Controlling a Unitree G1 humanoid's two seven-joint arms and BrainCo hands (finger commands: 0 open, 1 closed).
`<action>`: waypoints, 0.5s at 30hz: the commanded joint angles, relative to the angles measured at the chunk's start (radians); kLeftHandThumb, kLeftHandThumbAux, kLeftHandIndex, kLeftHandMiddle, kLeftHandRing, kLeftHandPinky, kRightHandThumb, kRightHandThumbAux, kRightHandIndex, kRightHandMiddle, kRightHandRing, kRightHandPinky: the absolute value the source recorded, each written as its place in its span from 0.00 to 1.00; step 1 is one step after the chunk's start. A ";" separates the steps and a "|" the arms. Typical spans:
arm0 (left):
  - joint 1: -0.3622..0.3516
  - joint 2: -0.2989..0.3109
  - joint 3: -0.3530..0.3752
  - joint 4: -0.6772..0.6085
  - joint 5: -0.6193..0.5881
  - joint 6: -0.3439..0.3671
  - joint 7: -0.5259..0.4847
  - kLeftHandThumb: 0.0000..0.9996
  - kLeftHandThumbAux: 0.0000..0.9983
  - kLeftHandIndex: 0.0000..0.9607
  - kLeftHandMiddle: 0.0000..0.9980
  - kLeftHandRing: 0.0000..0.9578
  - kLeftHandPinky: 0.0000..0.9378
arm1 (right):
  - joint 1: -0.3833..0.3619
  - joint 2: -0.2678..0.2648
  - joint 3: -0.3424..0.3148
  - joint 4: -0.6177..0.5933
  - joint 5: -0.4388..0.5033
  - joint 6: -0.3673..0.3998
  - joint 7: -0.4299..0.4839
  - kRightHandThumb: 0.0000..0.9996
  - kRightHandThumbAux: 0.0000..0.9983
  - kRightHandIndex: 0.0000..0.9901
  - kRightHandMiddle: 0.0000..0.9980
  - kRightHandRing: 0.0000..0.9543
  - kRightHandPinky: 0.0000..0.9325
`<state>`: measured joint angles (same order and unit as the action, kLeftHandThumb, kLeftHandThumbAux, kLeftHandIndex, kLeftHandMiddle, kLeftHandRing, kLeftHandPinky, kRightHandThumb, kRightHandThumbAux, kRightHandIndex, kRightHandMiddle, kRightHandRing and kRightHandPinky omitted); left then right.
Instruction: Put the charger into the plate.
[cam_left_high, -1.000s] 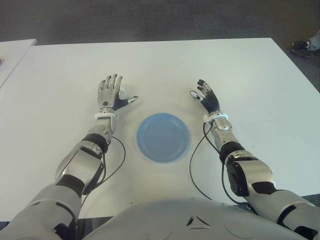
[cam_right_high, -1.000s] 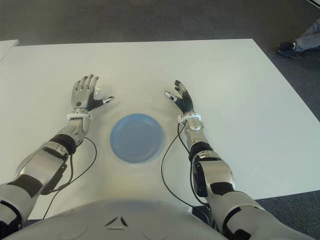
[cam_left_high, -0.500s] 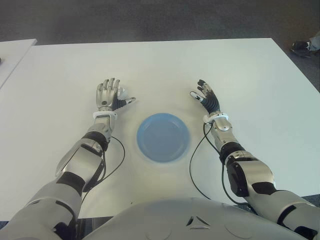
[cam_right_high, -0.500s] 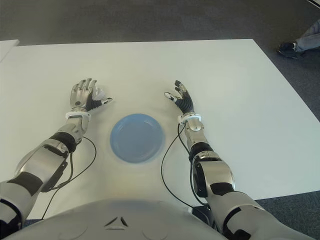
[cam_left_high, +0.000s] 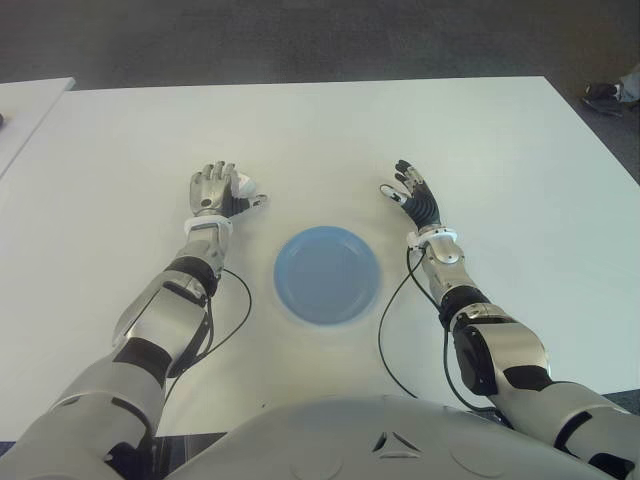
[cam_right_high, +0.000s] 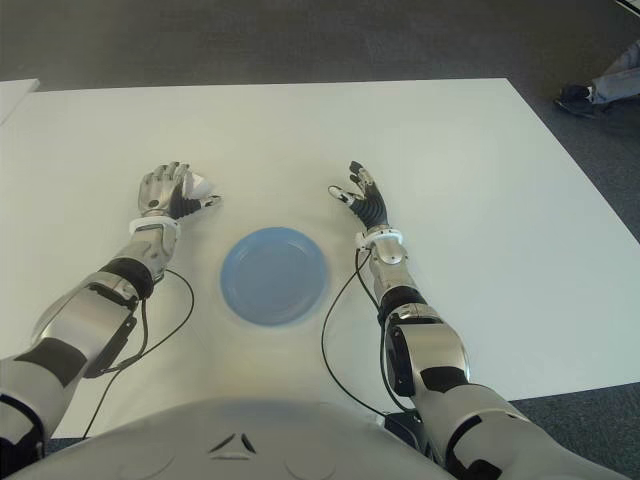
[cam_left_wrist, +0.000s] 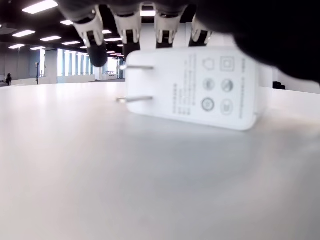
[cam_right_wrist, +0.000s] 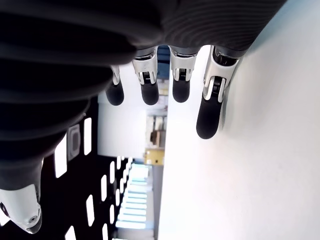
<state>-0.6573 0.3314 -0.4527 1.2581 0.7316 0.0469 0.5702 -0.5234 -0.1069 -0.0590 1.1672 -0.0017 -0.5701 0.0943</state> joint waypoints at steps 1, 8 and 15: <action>-0.014 -0.006 -0.002 0.021 -0.016 0.008 -0.026 0.23 0.27 0.00 0.00 0.00 0.00 | 0.102 0.014 0.005 0.067 -0.014 0.065 0.015 0.10 0.62 0.00 0.07 0.04 0.00; -0.046 -0.008 0.003 0.051 -0.033 0.022 -0.057 0.22 0.27 0.00 0.00 0.00 0.00 | 0.108 0.011 0.002 0.067 -0.012 0.054 0.022 0.10 0.61 0.00 0.08 0.05 0.00; -0.076 -0.018 0.010 0.081 -0.054 0.037 -0.096 0.21 0.25 0.00 0.00 0.00 0.00 | 0.115 0.013 -0.001 0.066 -0.011 0.041 0.025 0.10 0.62 0.00 0.09 0.06 0.00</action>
<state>-0.7175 0.3288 -0.4479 1.3170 0.6884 0.0720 0.5070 -0.5121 -0.1090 -0.0624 1.1672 -0.0015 -0.5944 0.1070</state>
